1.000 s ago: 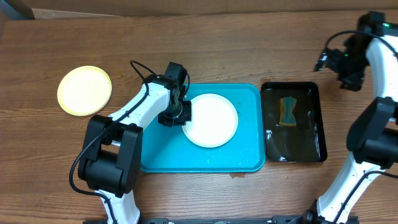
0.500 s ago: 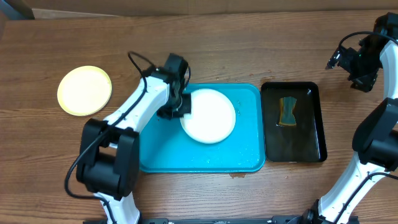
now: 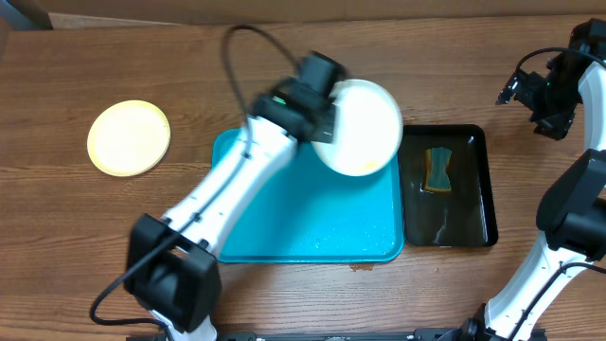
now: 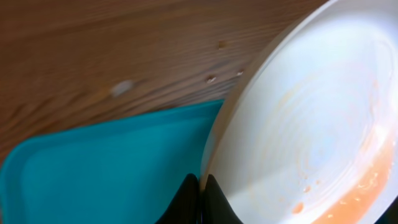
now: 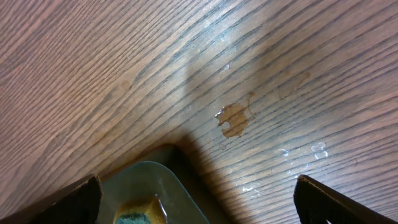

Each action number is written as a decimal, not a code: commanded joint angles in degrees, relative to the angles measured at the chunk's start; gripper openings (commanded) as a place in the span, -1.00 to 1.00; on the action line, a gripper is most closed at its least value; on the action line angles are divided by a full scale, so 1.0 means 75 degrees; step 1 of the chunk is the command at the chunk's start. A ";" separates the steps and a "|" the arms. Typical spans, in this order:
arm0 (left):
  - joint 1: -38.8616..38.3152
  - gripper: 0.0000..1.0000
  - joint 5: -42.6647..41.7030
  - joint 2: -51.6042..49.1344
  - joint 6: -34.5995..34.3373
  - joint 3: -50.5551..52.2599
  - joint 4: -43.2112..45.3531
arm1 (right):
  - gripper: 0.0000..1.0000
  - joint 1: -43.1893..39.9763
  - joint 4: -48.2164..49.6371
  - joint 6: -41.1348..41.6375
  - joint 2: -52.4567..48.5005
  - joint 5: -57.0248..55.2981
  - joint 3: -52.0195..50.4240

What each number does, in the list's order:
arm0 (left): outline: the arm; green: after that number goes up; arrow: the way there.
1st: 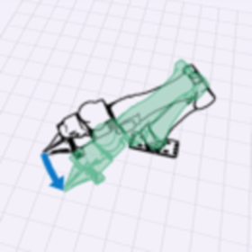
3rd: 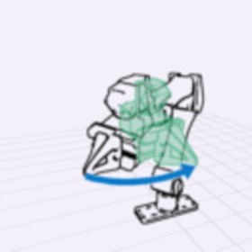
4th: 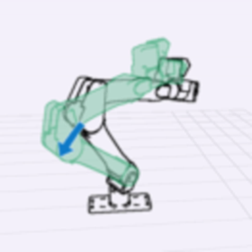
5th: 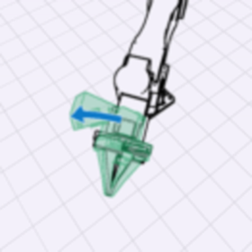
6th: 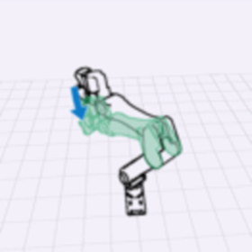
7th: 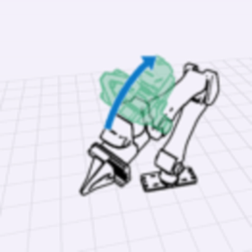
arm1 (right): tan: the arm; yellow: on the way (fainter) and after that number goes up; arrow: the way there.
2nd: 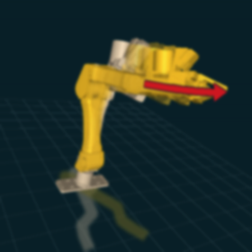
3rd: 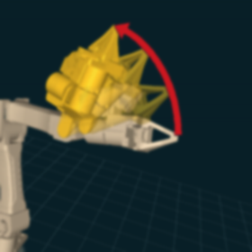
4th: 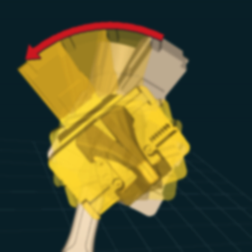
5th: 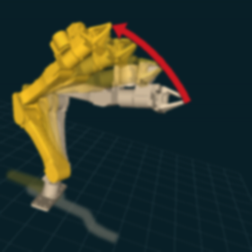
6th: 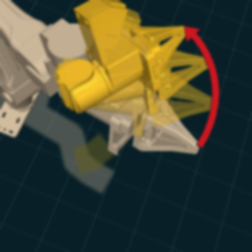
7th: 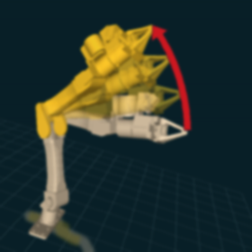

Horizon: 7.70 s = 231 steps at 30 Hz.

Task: Clean dirty plates on tray and stack at the side

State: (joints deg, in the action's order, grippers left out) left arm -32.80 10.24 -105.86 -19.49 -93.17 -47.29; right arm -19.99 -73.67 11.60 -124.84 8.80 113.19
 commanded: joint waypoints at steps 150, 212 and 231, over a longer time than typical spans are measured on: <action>0.7804 1.00 -0.5289 -0.0358 0.0734 0.0609 -0.0571 | 1.00 0.0000 0.0020 0.0032 0.0096 0.0041 0.0076; 0.7804 1.00 -0.5289 -0.0358 0.0734 0.0609 -0.0568 | 1.00 0.1900 0.5776 -0.0382 1.3207 -0.1539 -0.6368; 0.7804 1.00 -0.5289 -0.0358 0.0734 0.0609 -0.0568 | 1.00 0.1909 1.1669 -0.0201 1.6623 -0.0469 -1.3744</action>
State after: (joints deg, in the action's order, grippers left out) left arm 25.69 -28.56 -108.03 -14.81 -88.79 -51.53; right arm -6.09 11.73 9.28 -0.84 4.78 13.80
